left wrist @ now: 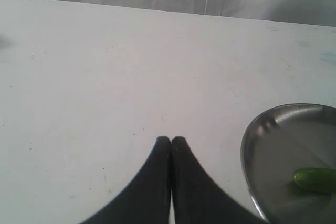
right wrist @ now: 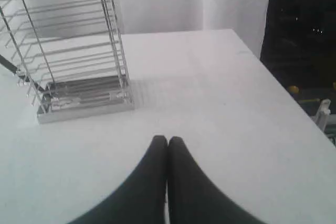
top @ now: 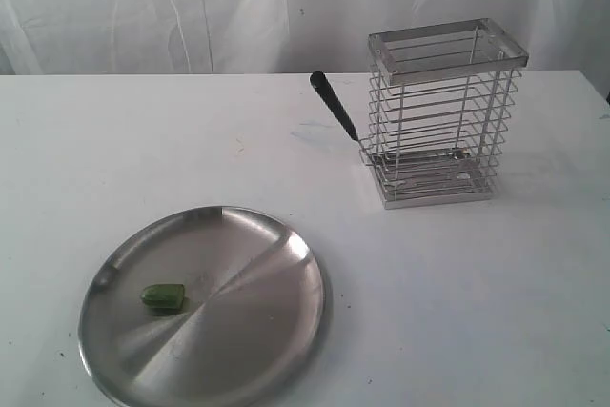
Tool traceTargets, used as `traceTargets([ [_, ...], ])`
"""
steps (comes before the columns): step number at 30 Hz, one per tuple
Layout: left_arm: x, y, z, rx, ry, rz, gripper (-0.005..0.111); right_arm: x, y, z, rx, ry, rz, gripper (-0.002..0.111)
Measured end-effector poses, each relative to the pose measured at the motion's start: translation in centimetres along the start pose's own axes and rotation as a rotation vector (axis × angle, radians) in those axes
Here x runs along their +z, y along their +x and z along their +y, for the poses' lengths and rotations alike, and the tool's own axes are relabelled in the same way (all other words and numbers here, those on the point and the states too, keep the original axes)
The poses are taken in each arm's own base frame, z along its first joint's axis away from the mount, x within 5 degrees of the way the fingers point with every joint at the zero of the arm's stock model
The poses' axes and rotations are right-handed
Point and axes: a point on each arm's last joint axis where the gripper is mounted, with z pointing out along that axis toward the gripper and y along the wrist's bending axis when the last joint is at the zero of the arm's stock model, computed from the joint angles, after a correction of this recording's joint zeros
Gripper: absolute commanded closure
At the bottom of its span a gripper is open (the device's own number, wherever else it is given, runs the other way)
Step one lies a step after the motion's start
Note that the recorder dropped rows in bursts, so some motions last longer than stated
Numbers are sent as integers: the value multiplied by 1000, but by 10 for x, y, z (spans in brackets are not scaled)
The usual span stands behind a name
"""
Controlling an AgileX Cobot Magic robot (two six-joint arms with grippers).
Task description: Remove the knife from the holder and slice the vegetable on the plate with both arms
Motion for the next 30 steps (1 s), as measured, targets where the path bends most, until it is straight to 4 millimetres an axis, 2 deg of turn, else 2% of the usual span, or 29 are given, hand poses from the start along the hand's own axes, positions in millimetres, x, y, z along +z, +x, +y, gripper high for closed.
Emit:
traceTargets([
  [9,0,0,0,0,0,0,107,-10,-41,1,241,-71,-468,108],
  [15,0,0,0,0,0,0,107,-35,-73,-4,318,-107,-896,108],
  [18,0,0,0,0,0,0,107,-58,-106,-3,331,-133,-1080,108],
  [22,0,0,0,0,0,0,107,-87,-170,6,234,-180,-1231,108],
  [24,0,0,0,0,0,0,107,-95,-198,15,117,-202,-1266,108],
  [26,0,0,0,0,0,0,107,-93,-219,24,-11,-212,-1228,108],
  [28,0,0,0,0,0,0,107,-75,-230,30,-143,-179,-1071,108],
  [30,0,0,0,0,0,0,107,-40,-224,26,-208,-101,-802,108],
])
